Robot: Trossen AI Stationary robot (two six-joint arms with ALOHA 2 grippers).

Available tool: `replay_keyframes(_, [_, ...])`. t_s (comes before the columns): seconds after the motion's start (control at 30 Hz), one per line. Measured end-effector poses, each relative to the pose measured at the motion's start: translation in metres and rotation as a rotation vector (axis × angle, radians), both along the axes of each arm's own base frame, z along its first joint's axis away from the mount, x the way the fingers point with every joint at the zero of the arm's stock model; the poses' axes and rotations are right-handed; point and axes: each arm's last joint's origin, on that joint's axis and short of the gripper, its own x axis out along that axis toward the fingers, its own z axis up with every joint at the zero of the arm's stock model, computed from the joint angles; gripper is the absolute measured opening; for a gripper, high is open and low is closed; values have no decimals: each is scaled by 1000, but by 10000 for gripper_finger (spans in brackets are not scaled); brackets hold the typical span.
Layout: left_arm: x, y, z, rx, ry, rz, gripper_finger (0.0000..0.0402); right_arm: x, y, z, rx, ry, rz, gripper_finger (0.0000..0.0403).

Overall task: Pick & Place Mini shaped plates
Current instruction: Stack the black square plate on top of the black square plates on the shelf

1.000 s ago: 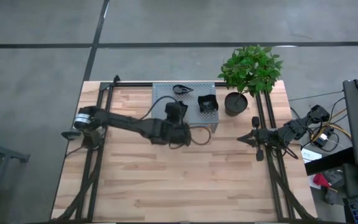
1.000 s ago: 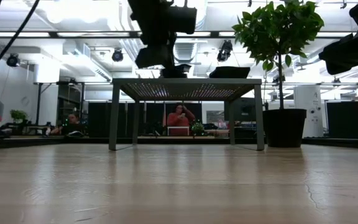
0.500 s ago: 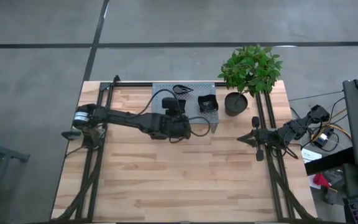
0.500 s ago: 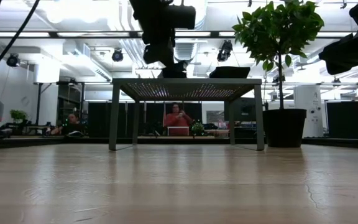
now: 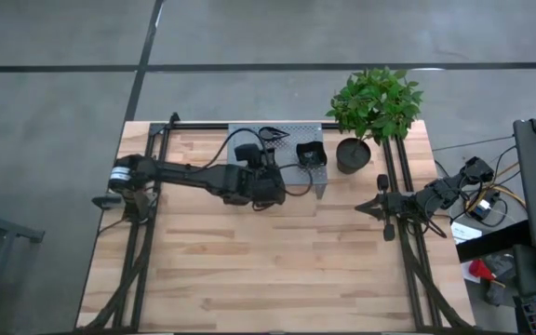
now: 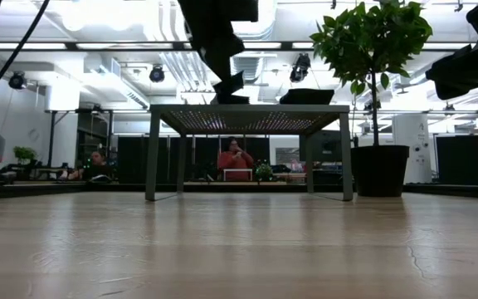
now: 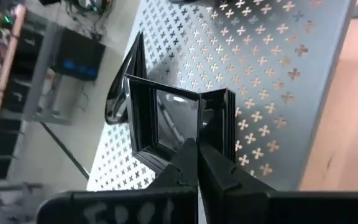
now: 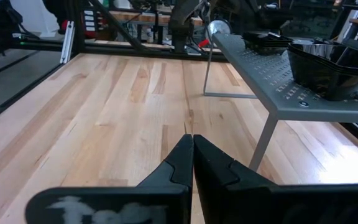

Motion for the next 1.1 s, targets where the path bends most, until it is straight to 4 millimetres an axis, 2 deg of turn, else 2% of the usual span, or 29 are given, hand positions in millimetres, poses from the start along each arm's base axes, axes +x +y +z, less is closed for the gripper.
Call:
replay_keyframes(0.27, [1, 4, 7, -99, -101, 72, 0, 0, 0, 0, 0, 0, 0, 8])
replay_keyframes(0.43, [0, 8, 5, -221, -141, 119, 0, 0, 0, 0, 0, 0, 0, 8])
replay_keyframes(0.9, [-2, 9, 4, -178, -107, 107, 1, 0, 0, 0, 0, 0, 0, 8])
replay_keyframes(1.1, [-2, 9, 4, -177, -105, 106, 22, 0, 0, 0, 0, 0, 0, 8])
